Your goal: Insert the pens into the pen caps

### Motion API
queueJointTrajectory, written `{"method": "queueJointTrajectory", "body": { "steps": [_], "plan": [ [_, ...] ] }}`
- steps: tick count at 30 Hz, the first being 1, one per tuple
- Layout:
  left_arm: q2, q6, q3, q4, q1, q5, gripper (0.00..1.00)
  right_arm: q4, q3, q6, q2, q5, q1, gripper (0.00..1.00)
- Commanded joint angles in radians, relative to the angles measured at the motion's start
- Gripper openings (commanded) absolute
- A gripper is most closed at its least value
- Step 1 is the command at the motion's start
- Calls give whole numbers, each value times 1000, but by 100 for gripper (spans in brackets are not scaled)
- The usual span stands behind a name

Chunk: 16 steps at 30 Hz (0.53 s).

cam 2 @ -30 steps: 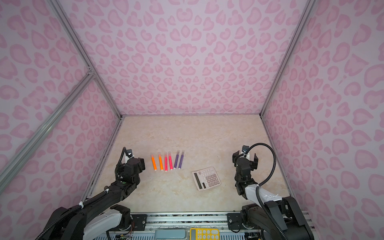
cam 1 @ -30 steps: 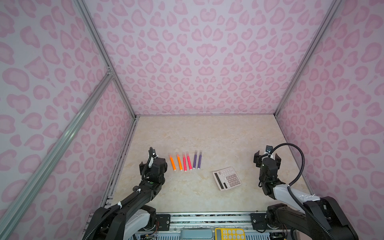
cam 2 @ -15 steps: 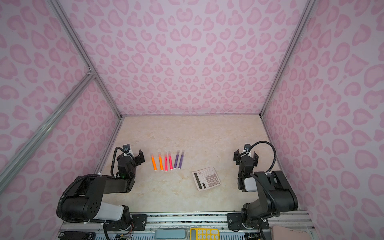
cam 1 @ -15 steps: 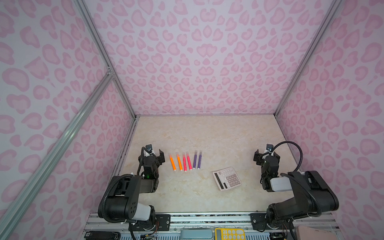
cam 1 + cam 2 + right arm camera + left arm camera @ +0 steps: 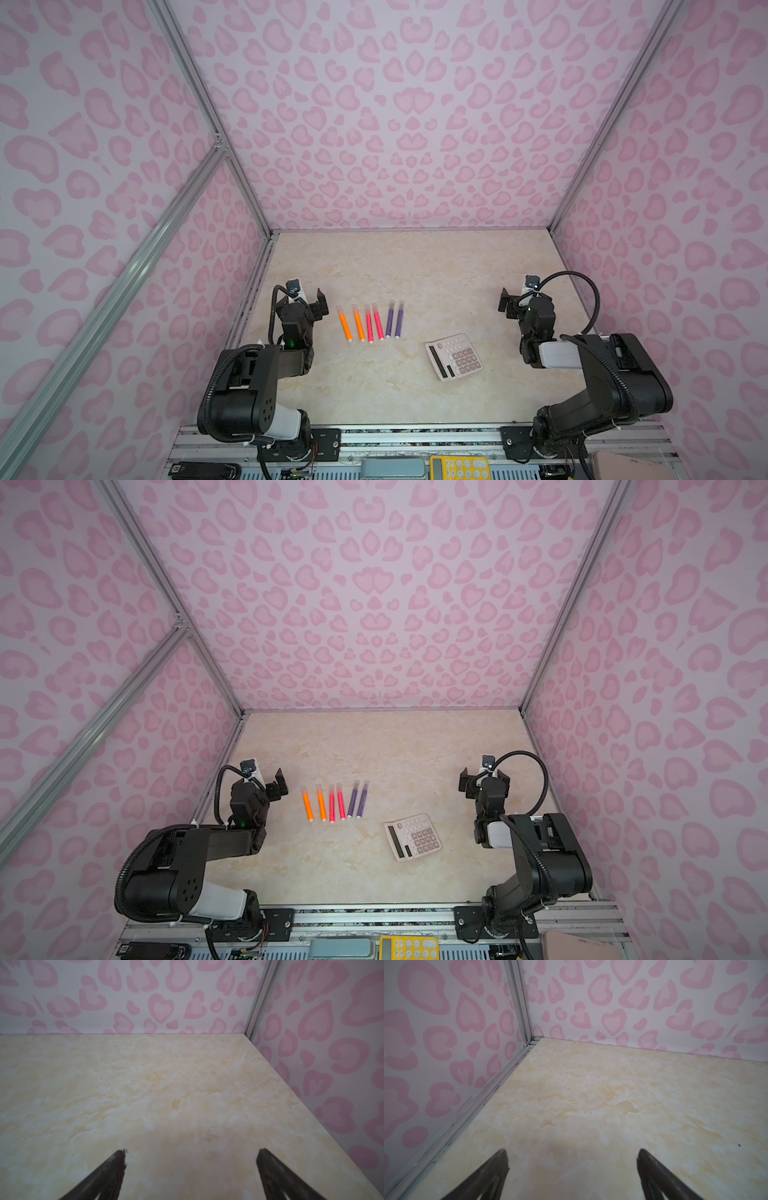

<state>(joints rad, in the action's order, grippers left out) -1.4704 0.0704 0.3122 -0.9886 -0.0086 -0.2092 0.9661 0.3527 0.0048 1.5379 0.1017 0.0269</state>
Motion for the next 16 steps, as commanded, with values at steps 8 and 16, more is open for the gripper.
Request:
{"method": "queueJointTrajectory", "body": {
  "steps": [8, 16],
  "plan": [
    [-3, 1, 6, -13, 0, 3, 98, -29, 2, 1, -1, 3, 2, 100],
    [-3, 1, 8, -9, -1, 2, 98, -33, 3, 3, -1, 3, 1, 100]
  ]
}}
